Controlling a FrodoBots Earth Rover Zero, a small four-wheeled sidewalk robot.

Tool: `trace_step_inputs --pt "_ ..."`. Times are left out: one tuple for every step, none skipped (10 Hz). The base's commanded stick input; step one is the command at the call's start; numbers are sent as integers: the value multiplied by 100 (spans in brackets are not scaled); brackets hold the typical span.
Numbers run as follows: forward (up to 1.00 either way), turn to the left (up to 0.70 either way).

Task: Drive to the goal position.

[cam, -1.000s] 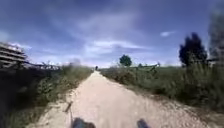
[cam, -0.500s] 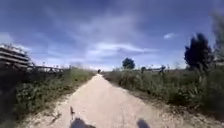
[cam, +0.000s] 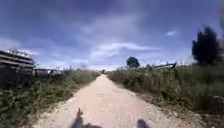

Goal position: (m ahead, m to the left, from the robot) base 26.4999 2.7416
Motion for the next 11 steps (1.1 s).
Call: trace_step_inputs --pt "100 0" --pt "100 0" --pt "100 0" --pt "100 0" --pt "100 0" --pt "100 0" --pt "100 -27" --pt "100 -14" --pt "100 0" --pt "100 -20" --pt "100 -36"
